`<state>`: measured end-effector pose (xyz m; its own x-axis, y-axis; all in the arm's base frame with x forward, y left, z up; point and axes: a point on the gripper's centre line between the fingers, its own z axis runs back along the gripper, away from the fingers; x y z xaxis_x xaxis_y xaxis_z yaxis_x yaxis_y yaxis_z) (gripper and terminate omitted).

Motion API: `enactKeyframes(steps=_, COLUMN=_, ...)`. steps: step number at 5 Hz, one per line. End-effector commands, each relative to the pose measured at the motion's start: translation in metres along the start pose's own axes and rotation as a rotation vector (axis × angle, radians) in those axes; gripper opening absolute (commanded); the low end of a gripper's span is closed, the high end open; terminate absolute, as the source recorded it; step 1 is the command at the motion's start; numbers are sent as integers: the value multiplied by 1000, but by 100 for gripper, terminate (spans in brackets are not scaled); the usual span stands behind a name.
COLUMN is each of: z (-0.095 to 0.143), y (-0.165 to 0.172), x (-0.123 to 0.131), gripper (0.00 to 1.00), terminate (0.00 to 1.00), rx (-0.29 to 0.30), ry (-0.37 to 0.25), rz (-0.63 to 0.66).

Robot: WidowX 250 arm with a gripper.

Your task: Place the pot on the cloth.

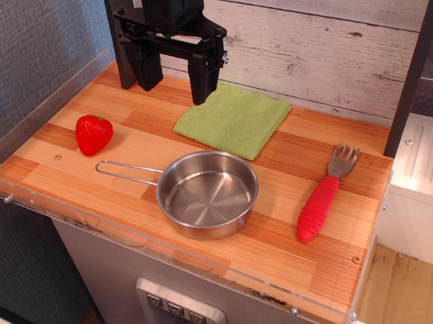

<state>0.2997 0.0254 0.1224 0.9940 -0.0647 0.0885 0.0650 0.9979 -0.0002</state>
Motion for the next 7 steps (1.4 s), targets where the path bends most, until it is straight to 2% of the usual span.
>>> enactKeyframes(steps=1, z=0, y=0, x=0, gripper=100, terminate=0, rx=0, ry=0, rz=0)
enactKeyframes(steps=2, z=1, y=-14, x=-2, gripper=100, terminate=0, rx=5, ry=-37, rz=-25)
enactKeyframes(steps=3, z=-3, y=-47, x=-12, gripper=100, terminate=0, rx=8, ry=-92, rz=-54)
enactKeyframes(steps=4, z=-13, y=-65, x=-24, gripper=100, terminate=0, rx=-6, ry=-90, rz=-67)
enactKeyframes(steps=6, z=-64, y=-78, x=-40, gripper=100, terminate=0, rx=-60, ry=-33, rz=-79)
enactKeyframes(steps=7, z=-84, y=-85, x=-40, gripper=100, terminate=0, rx=-48, ry=-2, rz=-117)
